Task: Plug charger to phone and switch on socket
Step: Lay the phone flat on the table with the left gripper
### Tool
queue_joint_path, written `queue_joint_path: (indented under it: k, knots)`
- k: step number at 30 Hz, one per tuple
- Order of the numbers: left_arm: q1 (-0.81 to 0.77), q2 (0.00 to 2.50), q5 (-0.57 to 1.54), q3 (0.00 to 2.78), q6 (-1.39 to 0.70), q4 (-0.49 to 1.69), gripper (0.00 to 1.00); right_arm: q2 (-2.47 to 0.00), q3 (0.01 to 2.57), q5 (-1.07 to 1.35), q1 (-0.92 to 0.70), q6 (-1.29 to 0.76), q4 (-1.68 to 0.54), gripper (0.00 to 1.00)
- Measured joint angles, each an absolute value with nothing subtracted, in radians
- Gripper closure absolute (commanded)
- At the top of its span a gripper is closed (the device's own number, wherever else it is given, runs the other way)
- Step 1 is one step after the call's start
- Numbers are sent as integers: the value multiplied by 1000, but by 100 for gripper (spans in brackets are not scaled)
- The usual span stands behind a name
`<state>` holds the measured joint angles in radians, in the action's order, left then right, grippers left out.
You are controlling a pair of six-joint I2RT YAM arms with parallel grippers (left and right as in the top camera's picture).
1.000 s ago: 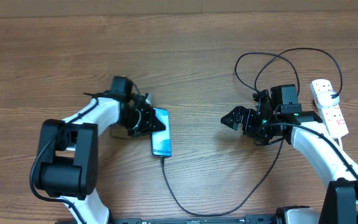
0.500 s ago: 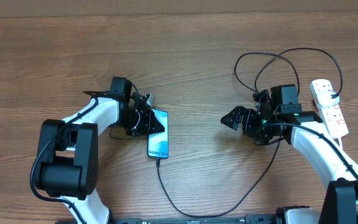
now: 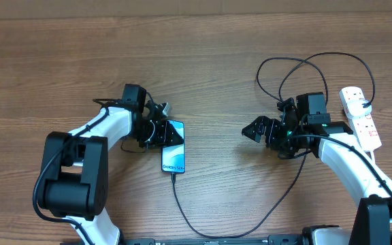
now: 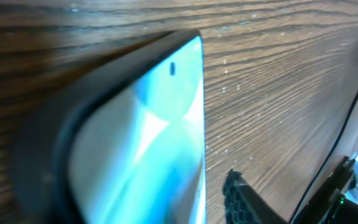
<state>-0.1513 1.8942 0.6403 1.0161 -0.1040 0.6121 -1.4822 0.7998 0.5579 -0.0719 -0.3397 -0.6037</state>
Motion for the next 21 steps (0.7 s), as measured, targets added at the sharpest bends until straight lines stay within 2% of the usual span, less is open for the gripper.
queue_joint_path:
  k: [21]
  knots:
    - [-151,1887,655,1016,-104,619,48,-1482,800,558,-72,-339,-604,0]
